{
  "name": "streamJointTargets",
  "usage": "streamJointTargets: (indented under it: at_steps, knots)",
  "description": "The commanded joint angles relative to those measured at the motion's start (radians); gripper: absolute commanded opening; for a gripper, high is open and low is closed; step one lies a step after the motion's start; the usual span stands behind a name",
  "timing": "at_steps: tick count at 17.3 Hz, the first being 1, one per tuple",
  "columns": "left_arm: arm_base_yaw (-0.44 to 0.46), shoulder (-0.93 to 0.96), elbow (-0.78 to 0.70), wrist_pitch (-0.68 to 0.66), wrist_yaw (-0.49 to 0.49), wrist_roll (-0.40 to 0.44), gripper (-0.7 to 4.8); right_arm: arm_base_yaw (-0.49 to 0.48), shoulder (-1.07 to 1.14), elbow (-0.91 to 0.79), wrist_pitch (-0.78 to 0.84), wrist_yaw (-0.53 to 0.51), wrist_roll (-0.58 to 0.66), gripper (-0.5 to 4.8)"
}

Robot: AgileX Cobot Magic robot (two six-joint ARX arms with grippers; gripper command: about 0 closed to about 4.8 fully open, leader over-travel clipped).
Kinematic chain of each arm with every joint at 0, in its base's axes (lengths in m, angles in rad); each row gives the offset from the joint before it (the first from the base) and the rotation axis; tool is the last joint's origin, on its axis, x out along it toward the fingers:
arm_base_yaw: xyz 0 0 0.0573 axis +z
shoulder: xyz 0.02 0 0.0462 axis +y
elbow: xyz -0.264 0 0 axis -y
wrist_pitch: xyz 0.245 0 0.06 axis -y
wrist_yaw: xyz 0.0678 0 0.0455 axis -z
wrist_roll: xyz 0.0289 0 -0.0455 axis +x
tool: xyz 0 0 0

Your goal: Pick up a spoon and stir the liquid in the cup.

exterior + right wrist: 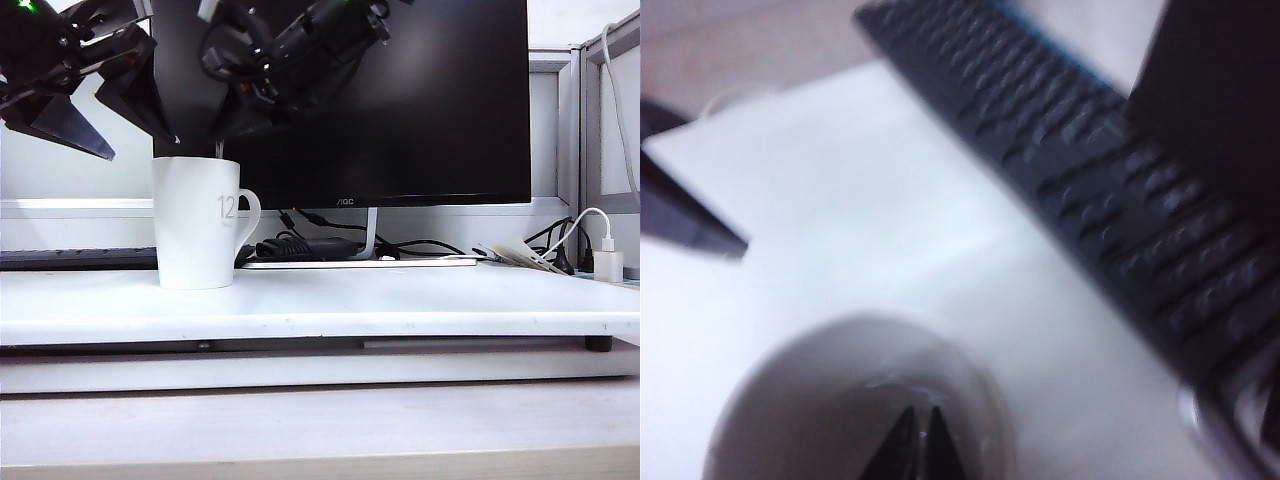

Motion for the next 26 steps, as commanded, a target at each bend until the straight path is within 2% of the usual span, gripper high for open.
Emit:
streamJointTargets:
  at_steps: [1,3,7,8,10,12,14,16,19,22,23,24,26]
  knots:
    - [-0.001,-0.005,0.004,0.006,0.000,0.004,4.79,0.010,-0.008,0.005,0.125,-0.203,-0.003,-0.02]
    - [-0.001,-0.005,0.004,0.006,0.000,0.004,4.79,0.010,-0.008,0.005,0.089,-0.257,-0.002,-0.02]
    - [-0.001,-0.005,0.004,0.005,0.000,0.004,4.79,0.008,-0.008,0.005,-0.092,-0.231,-0.032,-0.02]
    - [-0.001,-0.005,0.004,0.005,0.000,0.004,4.79,0.008,-0.008,0.005,-0.124,-0.157,-0.078,-0.02]
    - [-0.001,-0.005,0.004,0.005,0.000,0.004,4.79,0.008,-0.008,0.005,-0.097,-0.001,-0.087,-0.02]
    - [-0.001,-0.005,0.004,0.005,0.000,0.004,4.79,0.008,-0.008,0.005,-0.006,0.047,-0.086,-0.02]
    - [-0.001,-0.005,0.004,0.005,0.000,0.004,4.79,0.010,-0.008,0.005,0.105,0.001,-0.085,-0.02]
    - [-0.001,-0.005,0.004,0.004,0.000,0.004,4.79,0.010,-0.009,0.005,0.164,-0.112,-0.062,-0.02]
    - [-0.001,-0.005,0.004,0.004,0.000,0.004,4.79,0.010,-0.013,0.005,0.126,-0.203,-0.044,-0.02]
    - [-0.001,-0.005,0.004,0.005,0.000,0.004,4.79,0.010,-0.013,0.005,0.024,-0.201,-0.045,-0.02]
    - [-0.001,-0.005,0.004,0.005,0.000,0.004,4.79,0.009,-0.013,0.005,-0.029,-0.159,-0.046,-0.02]
    - [-0.001,-0.005,0.004,0.005,0.000,0.004,4.79,0.009,-0.012,0.004,-0.050,-0.072,-0.057,-0.02]
    - [-0.001,-0.005,0.004,0.004,0.000,0.004,4.79,0.008,-0.012,0.004,-0.032,-0.013,-0.065,-0.02]
